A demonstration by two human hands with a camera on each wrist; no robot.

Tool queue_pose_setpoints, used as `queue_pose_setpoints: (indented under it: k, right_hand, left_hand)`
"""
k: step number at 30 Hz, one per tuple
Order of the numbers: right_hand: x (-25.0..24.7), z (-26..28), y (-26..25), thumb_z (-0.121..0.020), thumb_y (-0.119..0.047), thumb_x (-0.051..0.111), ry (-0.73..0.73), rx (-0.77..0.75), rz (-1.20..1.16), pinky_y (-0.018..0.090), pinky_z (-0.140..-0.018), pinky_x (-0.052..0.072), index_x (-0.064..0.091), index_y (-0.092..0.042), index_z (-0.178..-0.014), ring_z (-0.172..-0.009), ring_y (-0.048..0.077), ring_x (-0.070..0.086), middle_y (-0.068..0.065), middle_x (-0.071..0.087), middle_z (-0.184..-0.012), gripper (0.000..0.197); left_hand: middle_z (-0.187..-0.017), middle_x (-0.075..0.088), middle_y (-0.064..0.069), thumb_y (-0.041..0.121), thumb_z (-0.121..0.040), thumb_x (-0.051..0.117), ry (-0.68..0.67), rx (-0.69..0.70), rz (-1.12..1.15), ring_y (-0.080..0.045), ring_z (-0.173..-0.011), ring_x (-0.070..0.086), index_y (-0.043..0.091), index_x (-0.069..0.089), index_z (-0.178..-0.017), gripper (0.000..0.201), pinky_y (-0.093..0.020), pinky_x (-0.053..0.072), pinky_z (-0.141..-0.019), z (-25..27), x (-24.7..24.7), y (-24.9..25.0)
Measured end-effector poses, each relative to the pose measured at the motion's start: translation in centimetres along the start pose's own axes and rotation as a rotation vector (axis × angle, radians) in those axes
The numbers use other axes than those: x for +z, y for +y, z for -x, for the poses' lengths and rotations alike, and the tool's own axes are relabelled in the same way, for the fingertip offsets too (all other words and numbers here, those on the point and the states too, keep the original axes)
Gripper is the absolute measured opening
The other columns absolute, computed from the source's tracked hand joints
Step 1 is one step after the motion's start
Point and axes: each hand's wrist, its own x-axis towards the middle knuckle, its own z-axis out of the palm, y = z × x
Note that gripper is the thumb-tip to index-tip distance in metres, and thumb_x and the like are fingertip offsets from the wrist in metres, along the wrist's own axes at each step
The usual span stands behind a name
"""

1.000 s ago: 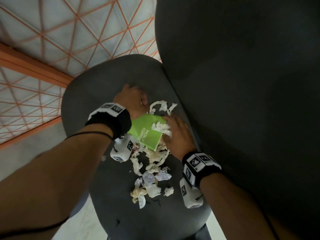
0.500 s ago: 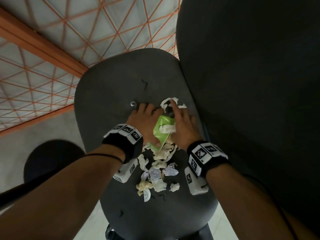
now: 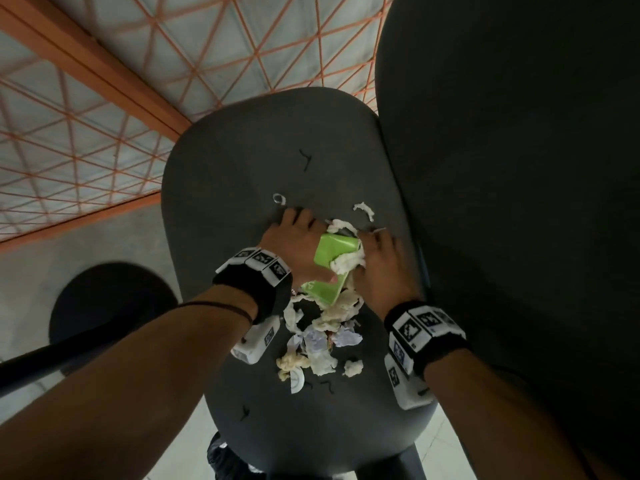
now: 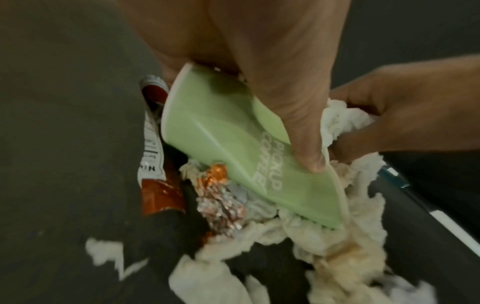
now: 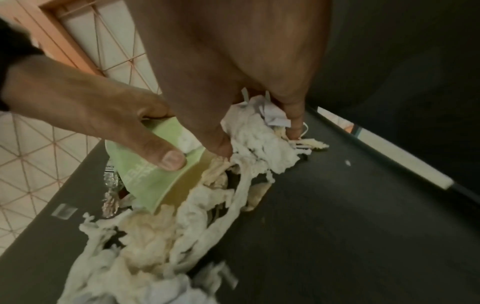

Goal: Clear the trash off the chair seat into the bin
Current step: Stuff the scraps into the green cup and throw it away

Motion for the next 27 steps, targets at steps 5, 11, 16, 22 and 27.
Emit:
queue_pose_setpoints:
  k: [5,11,16,22,27]
  right_hand:
    - [1.3,1.8,-0.2,-0.076,-0.017,0.067,-0.02,0.052,-0.01,0.041,-0.103,0.036,0.033,-0.021,-0.145,-0.133,0.03,0.031,0.009,0.028,-0.149,0.078]
    - [3.1,0.5,0.0,-0.073,-0.019,0.056,-0.069,0.045,0.016,0.041,-0.094,0.044,0.062,-0.01,-0.11,-0.113,0.035,0.052,0.014,0.058,-0.119,0.038]
    - [2.4,0.7,-0.1,-0.078,-0.014,0.061,-0.044,0.169,-0.373,0.03,-0.068,0.043,0.065,-0.004,-0.08,-0.084,0.035,0.065,0.021,0.068,-0.086,0.012]
    - [0.4,3.4,0.4,-0.082,-0.007,0.06,0.007,0.256,-0.653,0.033,-0.066,0.047,0.06,-0.005,-0.076,-0.074,0.027,0.061,0.01,0.064,-0.075,0.006]
    - [-0.1,5.5,1.2,-0.087,-0.002,0.054,-0.087,0.29,-0.739,0.022,-0.061,0.044,0.06,-0.013,-0.082,-0.072,0.014,0.057,0.0,0.06,-0.076,0.013]
  left_hand:
    - [-0.141,0.026,0.002,0.073,-0.045,0.076,-0.042,0.062,-0.028,-0.03,-0.132,0.025,0.031,0.018,-0.143,0.122,-0.048,0.038,-0.106,3.3,3.0,0.3]
    - [-0.133,0.046,0.0,0.06,-0.055,0.081,-0.072,-0.061,0.016,-0.028,-0.121,0.041,0.021,0.043,-0.131,0.093,-0.043,0.041,-0.099,2.5,2.8,0.7]
    - [-0.123,0.062,0.001,0.05,-0.066,0.079,-0.068,-0.041,0.179,-0.024,-0.113,0.058,0.025,0.059,-0.117,0.06,-0.036,0.048,-0.088,2.9,1.7,0.5]
    - [-0.099,0.068,0.003,0.053,-0.06,0.085,0.15,-0.219,0.714,-0.016,-0.092,0.062,0.022,0.067,-0.106,0.059,-0.026,0.045,-0.077,8.8,1.0,-0.6]
    - [-0.084,0.066,0.014,0.047,-0.054,0.09,0.273,-0.413,0.967,0.0,-0.078,0.062,0.023,0.067,-0.1,0.057,-0.009,0.042,-0.061,13.5,1.9,-2.1]
